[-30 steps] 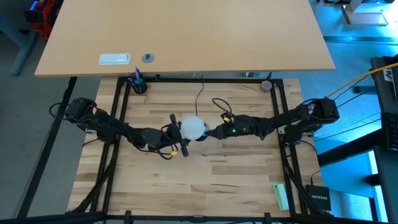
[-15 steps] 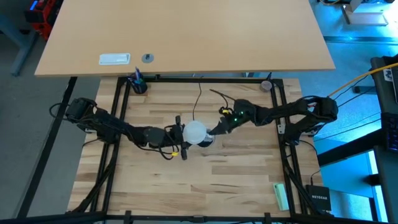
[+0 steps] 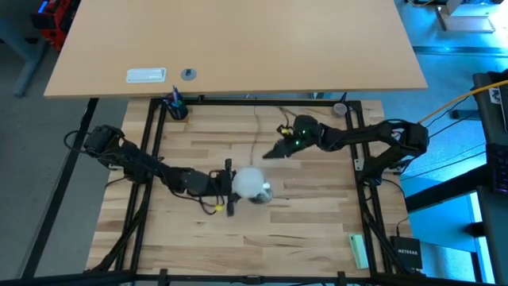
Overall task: Screw lightbulb
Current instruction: Remove the lightbulb from the lamp
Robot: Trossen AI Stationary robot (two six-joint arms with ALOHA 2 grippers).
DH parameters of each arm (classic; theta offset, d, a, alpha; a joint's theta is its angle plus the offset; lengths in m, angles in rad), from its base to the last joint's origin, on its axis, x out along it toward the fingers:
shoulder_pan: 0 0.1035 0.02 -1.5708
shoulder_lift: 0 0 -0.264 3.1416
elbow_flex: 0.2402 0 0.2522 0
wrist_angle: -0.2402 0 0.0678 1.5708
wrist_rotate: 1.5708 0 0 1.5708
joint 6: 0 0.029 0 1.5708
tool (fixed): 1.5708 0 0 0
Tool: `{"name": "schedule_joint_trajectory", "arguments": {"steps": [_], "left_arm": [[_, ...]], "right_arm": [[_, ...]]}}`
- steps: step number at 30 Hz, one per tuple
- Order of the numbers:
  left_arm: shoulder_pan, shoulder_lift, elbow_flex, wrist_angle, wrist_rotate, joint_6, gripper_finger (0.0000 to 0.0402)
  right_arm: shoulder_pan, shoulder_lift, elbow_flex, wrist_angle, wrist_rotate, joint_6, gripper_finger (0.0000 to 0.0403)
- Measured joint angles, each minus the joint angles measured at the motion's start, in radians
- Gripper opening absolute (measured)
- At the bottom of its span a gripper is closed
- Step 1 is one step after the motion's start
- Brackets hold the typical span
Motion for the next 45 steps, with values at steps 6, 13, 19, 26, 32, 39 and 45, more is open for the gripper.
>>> {"name": "schedule_joint_trajectory", "arguments": {"steps": [6, 13, 19, 26, 32, 39, 45], "left_arm": [[0.012, -0.004, 0.009, 0.007, -0.159, -0.002, 0.0137], [0.013, -0.019, 0.009, 0.008, -0.187, -0.077, 0.0137], [0.031, -0.098, 0.009, -0.12, -0.182, -0.227, 0.0137], [0.08, -0.191, 0.009, -0.294, -0.178, -0.519, 0.0137], [0.101, -0.204, 0.009, -0.298, -0.152, -0.613, 0.0137], [0.114, -0.204, 0.009, -0.322, -0.151, -0.688, 0.0137], [0.126, -0.204, 0.009, -0.324, -0.151, -0.715, 0.0137]], "right_arm": [[0.001, -0.032, -0.003, -0.006, -0.07, -0.094, 0.0201], [0.026, -0.194, -0.003, -0.018, -0.048, -0.291, 0.0212], [0.176, -0.387, -0.003, -0.084, 0.128, -0.737, 0.0213], [0.328, -0.437, -0.004, -0.024, 0.439, -1.273, 0.0213], [0.422, -0.423, -0.003, -0.114, 0.439, -1.615, 0.0213], [0.55, -0.34, -0.005, -0.258, 0.681, -1.859, 0.0214], [0.58, -0.191, 0.055, -0.289, 0.818, -1.936, 0.0214]]}}
